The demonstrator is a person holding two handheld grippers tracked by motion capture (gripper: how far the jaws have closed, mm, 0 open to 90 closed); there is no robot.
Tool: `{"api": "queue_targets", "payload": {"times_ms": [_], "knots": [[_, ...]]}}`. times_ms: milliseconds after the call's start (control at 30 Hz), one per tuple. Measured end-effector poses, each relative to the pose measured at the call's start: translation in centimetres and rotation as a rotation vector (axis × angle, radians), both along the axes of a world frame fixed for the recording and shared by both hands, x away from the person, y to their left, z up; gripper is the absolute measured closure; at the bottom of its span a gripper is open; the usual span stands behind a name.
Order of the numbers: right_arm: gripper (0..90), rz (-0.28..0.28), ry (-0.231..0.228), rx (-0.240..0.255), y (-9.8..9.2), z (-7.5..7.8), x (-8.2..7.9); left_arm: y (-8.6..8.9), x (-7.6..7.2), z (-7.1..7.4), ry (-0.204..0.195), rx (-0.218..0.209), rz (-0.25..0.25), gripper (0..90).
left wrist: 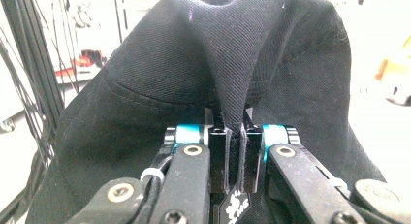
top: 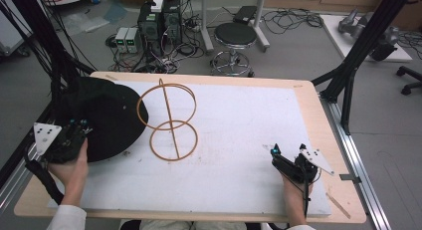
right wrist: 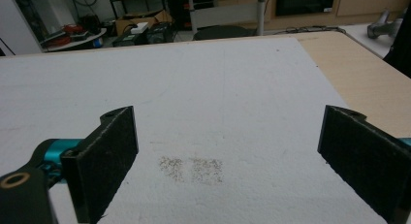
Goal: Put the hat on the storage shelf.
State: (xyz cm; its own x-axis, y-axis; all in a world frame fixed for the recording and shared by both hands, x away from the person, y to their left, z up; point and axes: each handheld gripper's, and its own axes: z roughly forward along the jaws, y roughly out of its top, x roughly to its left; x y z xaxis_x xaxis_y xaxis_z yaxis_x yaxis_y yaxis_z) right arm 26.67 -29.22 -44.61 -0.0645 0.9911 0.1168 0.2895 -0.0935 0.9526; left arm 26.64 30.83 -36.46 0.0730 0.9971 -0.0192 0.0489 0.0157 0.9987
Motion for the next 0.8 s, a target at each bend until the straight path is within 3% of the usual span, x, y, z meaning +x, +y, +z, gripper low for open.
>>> {"api": "queue_targets", "payload": {"times_ms": [233, 533, 667, 800], "knots": [[6.4, 0.006, 0.002, -0.002, 0.0, 0.0, 0.0, -0.2, -1.3, 2.3, -0.057, -0.007, 0.019, 86.0], [6.4, 0.022, 0.004, 0.003, 0.1, 0.0, 0.1, -0.6, -2.0, 3.3, -0.154, 0.0, 0.058, 86.0], [6.4, 0.026, 0.003, -0.004, 0.1, 0.0, 0.2, -0.2, -1.9, 4.3, -0.17, -0.003, 0.022, 86.0], [6.4, 0.026, 0.003, -0.002, 0.3, 0.0, 0.3, 0.2, -2.3, 5.8, -0.222, 0.0, 0.006, 86.0]]}}
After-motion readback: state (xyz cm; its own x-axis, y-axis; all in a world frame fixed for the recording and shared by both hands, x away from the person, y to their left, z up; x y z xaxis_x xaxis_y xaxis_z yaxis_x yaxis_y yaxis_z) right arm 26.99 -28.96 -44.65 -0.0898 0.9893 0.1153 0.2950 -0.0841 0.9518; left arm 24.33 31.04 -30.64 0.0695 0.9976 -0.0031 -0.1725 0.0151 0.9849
